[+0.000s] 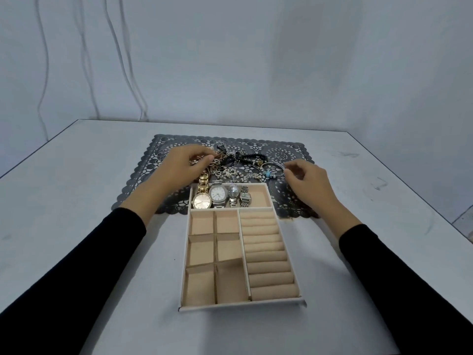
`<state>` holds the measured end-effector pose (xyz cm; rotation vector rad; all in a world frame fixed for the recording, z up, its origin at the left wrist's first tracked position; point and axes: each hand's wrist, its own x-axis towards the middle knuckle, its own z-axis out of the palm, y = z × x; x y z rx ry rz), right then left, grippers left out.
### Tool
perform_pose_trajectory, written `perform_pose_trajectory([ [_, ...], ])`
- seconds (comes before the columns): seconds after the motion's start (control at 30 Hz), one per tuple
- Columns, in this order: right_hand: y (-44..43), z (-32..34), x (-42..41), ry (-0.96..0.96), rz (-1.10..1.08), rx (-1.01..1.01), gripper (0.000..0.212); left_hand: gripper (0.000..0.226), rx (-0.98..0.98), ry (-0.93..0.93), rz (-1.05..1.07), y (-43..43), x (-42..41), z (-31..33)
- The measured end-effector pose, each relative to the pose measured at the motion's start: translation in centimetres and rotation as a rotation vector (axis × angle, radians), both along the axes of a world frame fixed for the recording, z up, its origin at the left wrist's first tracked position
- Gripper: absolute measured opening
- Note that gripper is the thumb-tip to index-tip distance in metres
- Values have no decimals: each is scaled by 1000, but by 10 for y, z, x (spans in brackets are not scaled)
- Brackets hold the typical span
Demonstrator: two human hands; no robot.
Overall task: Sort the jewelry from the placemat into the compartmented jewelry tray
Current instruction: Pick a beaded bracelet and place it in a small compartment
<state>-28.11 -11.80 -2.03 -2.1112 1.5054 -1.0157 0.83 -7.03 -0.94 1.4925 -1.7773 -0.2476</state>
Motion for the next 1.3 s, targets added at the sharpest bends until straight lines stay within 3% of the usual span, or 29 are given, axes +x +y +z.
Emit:
perform_pose_trajectory([
  [0.37,-50,8,44,39,172,20,30,24,64,-180,-5,-38,30,-18],
  [0.97,-77,-1,62,226,310,-40,18,17,29,-154,-65,-51,35,-22],
  [1.13,-73,-2,61,164,291,-41,15,15,35,-141,-52,-41,40,-20],
  [1.3,-68,4,59,-78,221,20,12,16,40,-199,-49,-35,43,-20],
])
